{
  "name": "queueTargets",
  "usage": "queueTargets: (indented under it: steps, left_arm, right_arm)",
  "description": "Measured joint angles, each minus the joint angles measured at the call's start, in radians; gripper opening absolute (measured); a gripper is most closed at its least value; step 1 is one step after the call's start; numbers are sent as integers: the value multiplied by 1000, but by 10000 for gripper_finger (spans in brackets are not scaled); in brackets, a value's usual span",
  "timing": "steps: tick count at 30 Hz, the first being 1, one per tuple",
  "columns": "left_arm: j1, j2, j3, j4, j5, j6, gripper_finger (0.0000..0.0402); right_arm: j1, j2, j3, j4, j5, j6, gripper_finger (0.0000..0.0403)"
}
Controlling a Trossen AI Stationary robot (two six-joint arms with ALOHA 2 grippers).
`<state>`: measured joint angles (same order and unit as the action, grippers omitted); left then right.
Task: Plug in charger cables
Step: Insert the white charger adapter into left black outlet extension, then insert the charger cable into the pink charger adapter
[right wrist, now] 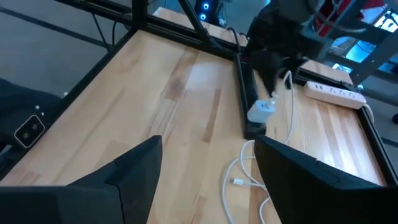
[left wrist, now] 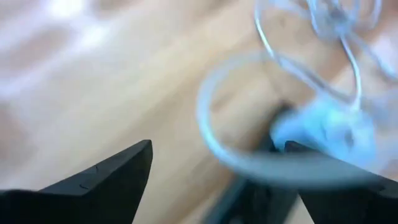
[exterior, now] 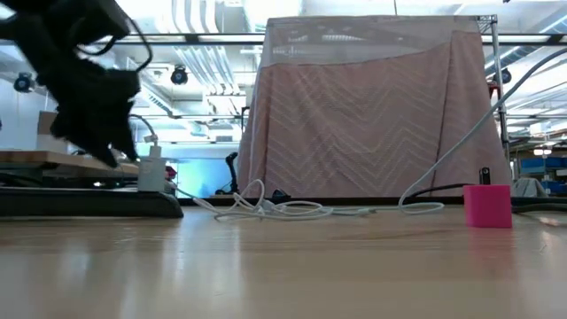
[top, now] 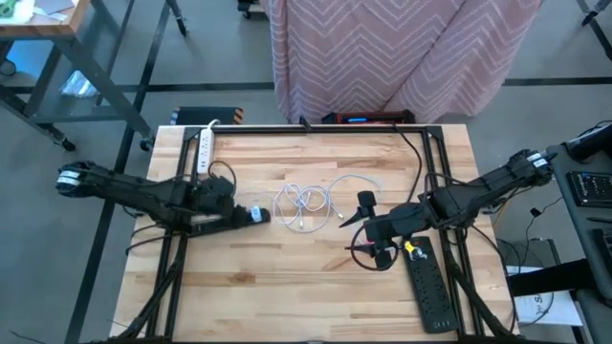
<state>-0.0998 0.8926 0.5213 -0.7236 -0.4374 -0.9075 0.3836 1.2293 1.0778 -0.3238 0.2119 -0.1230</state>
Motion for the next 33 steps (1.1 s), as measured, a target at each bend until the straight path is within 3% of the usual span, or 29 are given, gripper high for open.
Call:
queueTargets:
  steps: [3, 10, 14, 25, 27, 33]
  left_arm:
    - [62, 17, 81, -37, -51, 8, 348]
    - [299, 58, 273, -172, -60, 61, 347]
    - [492, 103, 337, -273, -20, 108, 336]
    - [1124, 350, 331, -250, 160, 350, 278]
    - [1163, 397, 331, -236, 161, 351, 272]
    - [1141, 432, 349, -274, 135, 312, 279]
  right_arm:
    - [0, 0, 6, 0, 0, 0, 244]
    - [2, 0, 8, -1, -1, 0, 234]
    - [3, 2, 8, -20, -2, 14, 235]
    - [7, 3, 7, -48, -10, 29, 255]
    - [9, 3, 6, -60, -10, 33, 257]
    - [9, 3, 1, -70, -10, 25, 256]
